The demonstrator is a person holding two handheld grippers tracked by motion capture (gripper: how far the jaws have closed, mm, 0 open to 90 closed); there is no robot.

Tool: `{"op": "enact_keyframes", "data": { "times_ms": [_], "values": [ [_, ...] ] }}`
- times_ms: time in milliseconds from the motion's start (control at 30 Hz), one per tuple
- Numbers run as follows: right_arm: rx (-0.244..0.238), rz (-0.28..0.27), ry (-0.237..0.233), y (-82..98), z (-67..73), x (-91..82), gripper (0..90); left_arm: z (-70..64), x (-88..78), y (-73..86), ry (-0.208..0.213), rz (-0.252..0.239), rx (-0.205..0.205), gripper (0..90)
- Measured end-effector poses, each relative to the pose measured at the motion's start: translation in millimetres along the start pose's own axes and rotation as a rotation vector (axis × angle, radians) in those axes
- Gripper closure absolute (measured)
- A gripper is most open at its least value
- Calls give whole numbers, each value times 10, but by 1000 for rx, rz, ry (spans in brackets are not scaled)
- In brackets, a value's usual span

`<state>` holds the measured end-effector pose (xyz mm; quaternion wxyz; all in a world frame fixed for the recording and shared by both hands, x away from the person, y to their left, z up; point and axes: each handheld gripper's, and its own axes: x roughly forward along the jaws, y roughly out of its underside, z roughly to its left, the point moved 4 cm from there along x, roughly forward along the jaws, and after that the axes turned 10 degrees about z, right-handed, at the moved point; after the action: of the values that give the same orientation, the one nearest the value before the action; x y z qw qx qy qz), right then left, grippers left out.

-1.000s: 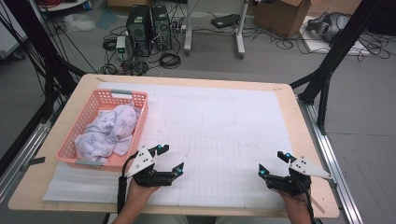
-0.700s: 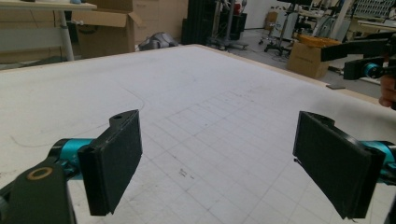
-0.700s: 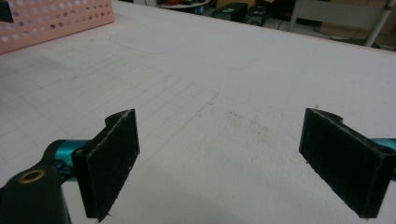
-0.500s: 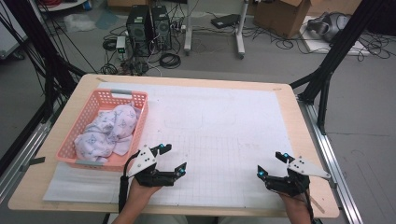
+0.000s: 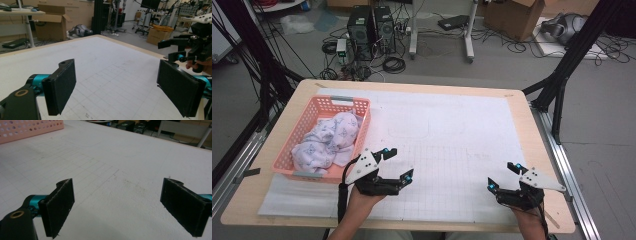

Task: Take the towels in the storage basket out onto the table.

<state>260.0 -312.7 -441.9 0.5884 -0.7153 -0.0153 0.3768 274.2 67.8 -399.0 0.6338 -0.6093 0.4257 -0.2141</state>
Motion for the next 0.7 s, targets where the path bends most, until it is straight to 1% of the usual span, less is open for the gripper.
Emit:
{"op": "enact_keyframes", "data": {
  "times_ms": [167,300,467,567,600,667,700],
  "values": [
    [0,1,-2,1,2,-6,109,17,-20,-61,8,0,-7,167],
    [3,2,-7,8,4,-2,109,86,-87,-152,6,-11,-15,167],
    [-2,3,-14,14,10,4,109,207,-217,-313,-3,-21,-9,167],
    [4,3,-14,15,12,-3,109,295,-321,-419,-25,-23,-1,167],
    [-4,-1,-8,15,5,-6,109,325,-355,-453,-28,-26,-3,167],
    [-2,0,-5,15,8,-10,109,397,-426,-515,-41,-28,0,167],
    [-1,-2,-3,13,7,-17,109,434,-459,-542,-49,-27,-5,167]
  ]
}}
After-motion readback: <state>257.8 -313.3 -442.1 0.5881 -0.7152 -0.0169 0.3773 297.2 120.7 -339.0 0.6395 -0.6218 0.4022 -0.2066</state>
